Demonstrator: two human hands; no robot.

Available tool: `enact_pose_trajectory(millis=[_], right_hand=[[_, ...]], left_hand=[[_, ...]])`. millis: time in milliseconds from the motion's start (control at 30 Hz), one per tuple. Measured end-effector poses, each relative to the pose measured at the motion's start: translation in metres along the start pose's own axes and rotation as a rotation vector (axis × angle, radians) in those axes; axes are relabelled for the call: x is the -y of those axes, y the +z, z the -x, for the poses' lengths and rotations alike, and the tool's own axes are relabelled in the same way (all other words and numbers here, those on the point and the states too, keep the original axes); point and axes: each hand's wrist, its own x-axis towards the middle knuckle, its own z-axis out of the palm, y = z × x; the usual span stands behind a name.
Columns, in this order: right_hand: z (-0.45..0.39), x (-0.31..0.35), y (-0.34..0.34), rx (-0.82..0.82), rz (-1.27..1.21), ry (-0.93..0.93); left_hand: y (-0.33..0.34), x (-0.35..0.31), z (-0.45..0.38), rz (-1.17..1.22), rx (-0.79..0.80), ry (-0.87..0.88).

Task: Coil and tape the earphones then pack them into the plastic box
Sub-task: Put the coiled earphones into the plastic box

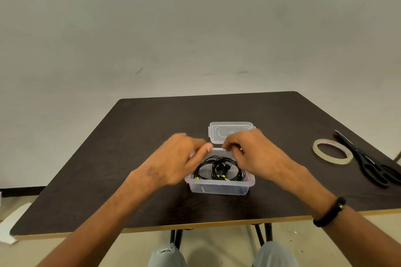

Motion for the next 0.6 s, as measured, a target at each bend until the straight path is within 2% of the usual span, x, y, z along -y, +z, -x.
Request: enact_pose_trajectory(millis=[100, 167, 267, 367, 467, 600], right_hand=[[-0.006, -0.01, -0.007, -0.13, -0.096, 0.096], [-0.012, -0.023, -0.005, -0.204, -0.149, 0.181], [-0.021, -0.053, 0.004, -0.29, -0.141, 0.366], [-0.026, -0.082, 0.013, -0.236, -0.125, 0.542], [-0.028, -0.096, 0.023, -0.194, -0.176, 0.674], [-0.036, -0.1, 0.028, -0.188, -0.271, 0.732]], left_hand=[[-0.004, 0.006, -0.012, 0.252, -0.207, -0.152], [0.001, 0.014, -0.027, 0.354, -0.266, -0.298], [0.017, 0.037, -0.06, 0.388, -0.109, -0.581], [0.038, 0.052, -0.091, 0.442, 0.052, -0.764], [0.052, 0.049, -0.114, 0.521, 0.09, -0.836], [0.055, 0.04, -0.128, 0.551, 0.117, -0.863]])
